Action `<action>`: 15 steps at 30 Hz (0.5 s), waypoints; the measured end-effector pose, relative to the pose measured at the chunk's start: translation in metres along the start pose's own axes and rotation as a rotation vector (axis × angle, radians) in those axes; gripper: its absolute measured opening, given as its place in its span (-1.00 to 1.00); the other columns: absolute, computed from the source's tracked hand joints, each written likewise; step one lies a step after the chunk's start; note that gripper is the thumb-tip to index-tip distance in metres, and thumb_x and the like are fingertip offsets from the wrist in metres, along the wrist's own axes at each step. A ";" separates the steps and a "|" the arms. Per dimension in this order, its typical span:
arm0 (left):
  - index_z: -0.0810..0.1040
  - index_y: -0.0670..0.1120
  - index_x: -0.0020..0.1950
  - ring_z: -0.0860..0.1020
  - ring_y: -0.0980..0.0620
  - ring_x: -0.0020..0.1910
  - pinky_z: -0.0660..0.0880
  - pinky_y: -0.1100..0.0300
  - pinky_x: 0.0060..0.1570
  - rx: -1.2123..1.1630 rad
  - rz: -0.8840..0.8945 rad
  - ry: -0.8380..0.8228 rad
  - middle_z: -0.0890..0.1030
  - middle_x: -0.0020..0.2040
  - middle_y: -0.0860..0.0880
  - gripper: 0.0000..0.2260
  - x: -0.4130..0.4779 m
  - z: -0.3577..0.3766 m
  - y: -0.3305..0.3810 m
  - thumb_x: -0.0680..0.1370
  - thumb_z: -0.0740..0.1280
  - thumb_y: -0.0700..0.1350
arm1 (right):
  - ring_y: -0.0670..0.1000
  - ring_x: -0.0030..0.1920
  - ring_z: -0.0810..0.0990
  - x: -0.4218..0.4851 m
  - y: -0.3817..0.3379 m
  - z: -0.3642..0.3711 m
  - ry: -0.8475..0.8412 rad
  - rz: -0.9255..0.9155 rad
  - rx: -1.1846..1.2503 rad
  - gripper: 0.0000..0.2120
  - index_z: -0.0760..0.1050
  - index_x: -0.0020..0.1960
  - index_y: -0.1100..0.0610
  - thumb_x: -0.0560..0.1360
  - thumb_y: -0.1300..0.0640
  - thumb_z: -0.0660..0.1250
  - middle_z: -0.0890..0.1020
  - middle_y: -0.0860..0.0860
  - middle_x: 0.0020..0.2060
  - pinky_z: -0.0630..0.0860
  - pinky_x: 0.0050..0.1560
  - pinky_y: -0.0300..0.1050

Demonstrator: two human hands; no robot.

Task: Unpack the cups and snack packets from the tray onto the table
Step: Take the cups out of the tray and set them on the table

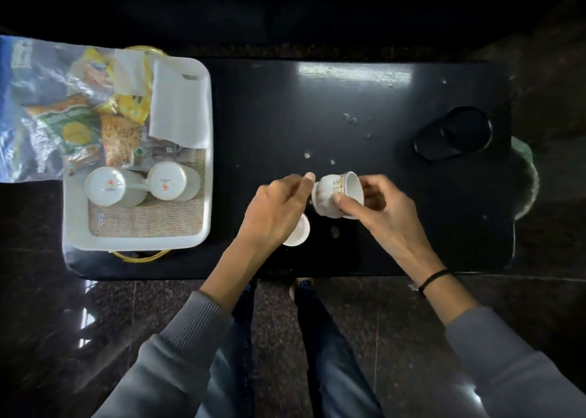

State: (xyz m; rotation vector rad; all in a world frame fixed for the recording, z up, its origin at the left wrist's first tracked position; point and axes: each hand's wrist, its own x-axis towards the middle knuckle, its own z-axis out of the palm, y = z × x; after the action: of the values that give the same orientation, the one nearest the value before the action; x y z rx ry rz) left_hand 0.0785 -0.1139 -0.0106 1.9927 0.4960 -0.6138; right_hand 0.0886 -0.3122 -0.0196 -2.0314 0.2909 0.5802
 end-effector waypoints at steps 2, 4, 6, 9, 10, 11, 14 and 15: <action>0.66 0.03 0.18 0.66 0.03 0.06 0.59 0.02 0.12 0.179 0.045 0.027 0.73 0.04 0.06 -0.71 0.002 0.007 0.003 0.66 0.24 0.13 | -0.21 -0.05 0.64 -0.001 0.015 -0.011 0.044 -0.037 -0.168 -0.49 0.56 0.13 -0.08 0.30 -0.29 0.58 0.66 -0.18 -0.04 0.59 -0.13 -0.33; 0.65 0.02 0.25 0.64 -0.01 0.14 0.55 -0.01 0.20 0.321 0.096 0.019 0.72 0.13 0.02 -0.72 0.004 0.015 0.002 0.65 0.26 0.08 | -0.14 -0.05 0.62 -0.003 0.028 -0.019 0.061 -0.081 -0.335 -0.45 0.53 0.15 -0.06 0.29 -0.27 0.59 0.61 -0.18 0.00 0.63 -0.12 -0.13; 0.64 -0.01 0.30 0.62 -0.05 0.20 0.48 -0.01 0.29 0.456 0.148 0.018 0.71 0.17 -0.03 -0.70 0.007 0.020 -0.003 0.64 0.29 0.05 | -0.08 -0.03 0.61 -0.005 0.038 -0.021 0.050 -0.154 -0.486 -0.44 0.49 0.15 -0.08 0.28 -0.28 0.57 0.57 -0.18 0.04 0.61 -0.17 -0.04; 0.60 -0.02 0.37 0.54 -0.02 0.34 0.38 0.00 0.39 0.644 0.186 -0.052 0.65 0.31 0.01 -0.63 0.008 0.024 -0.014 0.61 0.34 0.09 | -0.03 -0.04 0.61 -0.008 0.050 -0.019 0.021 -0.236 -0.656 -0.41 0.47 0.19 -0.06 0.29 -0.29 0.54 0.55 -0.15 0.07 0.56 -0.23 -0.07; 0.58 -0.01 0.39 0.51 -0.01 0.38 0.36 -0.01 0.41 0.666 0.181 -0.084 0.62 0.35 0.02 -0.59 0.008 0.025 -0.018 0.59 0.36 0.12 | -0.01 -0.04 0.61 -0.009 0.053 -0.017 0.015 -0.258 -0.701 -0.40 0.48 0.20 -0.04 0.29 -0.29 0.54 0.56 -0.12 0.07 0.53 -0.25 -0.10; 0.56 -0.02 0.40 0.49 -0.01 0.40 0.35 -0.02 0.42 0.674 0.172 -0.111 0.60 0.39 0.03 -0.56 0.008 0.025 -0.022 0.57 0.38 0.14 | 0.01 -0.04 0.62 -0.010 0.055 -0.015 0.010 -0.274 -0.736 -0.39 0.48 0.20 -0.02 0.29 -0.27 0.55 0.56 -0.10 0.06 0.50 -0.26 -0.12; 0.52 -0.01 0.43 0.44 0.00 0.45 0.32 0.00 0.43 0.696 0.170 -0.173 0.52 0.46 0.04 -0.50 0.006 0.026 -0.032 0.54 0.42 0.15 | 0.05 -0.06 0.61 -0.012 0.062 -0.012 0.000 -0.292 -0.796 -0.40 0.49 0.20 0.02 0.28 -0.24 0.55 0.56 -0.06 0.04 0.43 -0.30 -0.16; 0.50 -0.01 0.44 0.42 0.00 0.46 0.30 0.00 0.42 0.703 0.175 -0.182 0.50 0.47 0.04 -0.50 0.005 0.027 -0.035 0.54 0.43 0.14 | 0.05 -0.07 0.61 -0.013 0.063 -0.011 -0.003 -0.294 -0.811 -0.40 0.49 0.21 0.02 0.29 -0.24 0.55 0.56 -0.05 0.04 0.45 -0.31 -0.15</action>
State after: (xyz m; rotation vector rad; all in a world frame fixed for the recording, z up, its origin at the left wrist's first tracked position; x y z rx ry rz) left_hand 0.0569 -0.1218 -0.0486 2.5634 -0.0264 -0.9353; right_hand 0.0535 -0.3539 -0.0559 -2.7771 -0.3025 0.5637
